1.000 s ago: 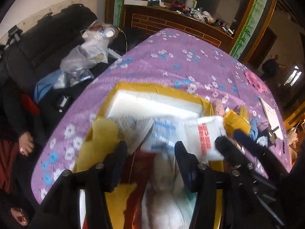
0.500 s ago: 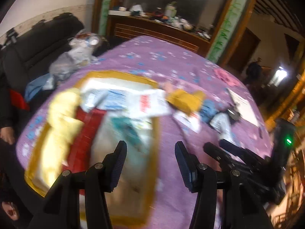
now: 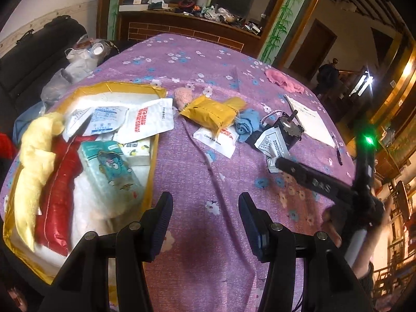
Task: Organize soft objects
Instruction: 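Grasp the white instruction packet with the right tool while the left tool grasps the yellow foil pouch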
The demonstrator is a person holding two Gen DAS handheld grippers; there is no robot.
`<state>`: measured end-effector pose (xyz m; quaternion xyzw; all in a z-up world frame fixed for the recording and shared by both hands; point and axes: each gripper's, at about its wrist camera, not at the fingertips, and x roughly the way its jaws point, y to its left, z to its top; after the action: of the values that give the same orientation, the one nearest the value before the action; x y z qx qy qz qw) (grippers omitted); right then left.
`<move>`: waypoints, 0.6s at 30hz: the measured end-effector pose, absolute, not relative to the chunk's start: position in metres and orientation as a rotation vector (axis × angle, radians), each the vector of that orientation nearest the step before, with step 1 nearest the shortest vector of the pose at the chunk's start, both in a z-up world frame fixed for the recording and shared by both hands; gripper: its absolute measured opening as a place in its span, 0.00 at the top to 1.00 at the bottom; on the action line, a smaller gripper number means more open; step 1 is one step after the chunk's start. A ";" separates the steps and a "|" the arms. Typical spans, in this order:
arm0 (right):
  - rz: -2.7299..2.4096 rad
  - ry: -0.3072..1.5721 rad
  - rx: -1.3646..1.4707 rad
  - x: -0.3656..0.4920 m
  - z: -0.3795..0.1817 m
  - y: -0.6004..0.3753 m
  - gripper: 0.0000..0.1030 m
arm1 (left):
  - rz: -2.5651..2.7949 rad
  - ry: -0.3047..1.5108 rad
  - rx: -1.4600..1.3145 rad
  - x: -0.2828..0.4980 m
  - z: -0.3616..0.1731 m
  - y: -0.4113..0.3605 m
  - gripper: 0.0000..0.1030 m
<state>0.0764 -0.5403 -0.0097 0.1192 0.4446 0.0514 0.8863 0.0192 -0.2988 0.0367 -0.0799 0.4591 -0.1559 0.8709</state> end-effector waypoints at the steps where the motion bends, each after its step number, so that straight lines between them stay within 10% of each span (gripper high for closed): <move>1: 0.105 0.930 0.234 0.082 -0.011 -0.540 0.37 | -0.328 0.971 -0.171 0.023 0.035 -0.300 0.46; 18: 0.057 0.937 0.158 0.102 -0.028 -0.533 0.37 | -0.228 1.175 -0.209 0.183 0.006 -0.350 0.46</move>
<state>0.1021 -0.5327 -0.0285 0.0762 0.4510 0.0274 0.8888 0.1835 -0.3495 0.0059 -0.0983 0.5522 -0.1073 0.8209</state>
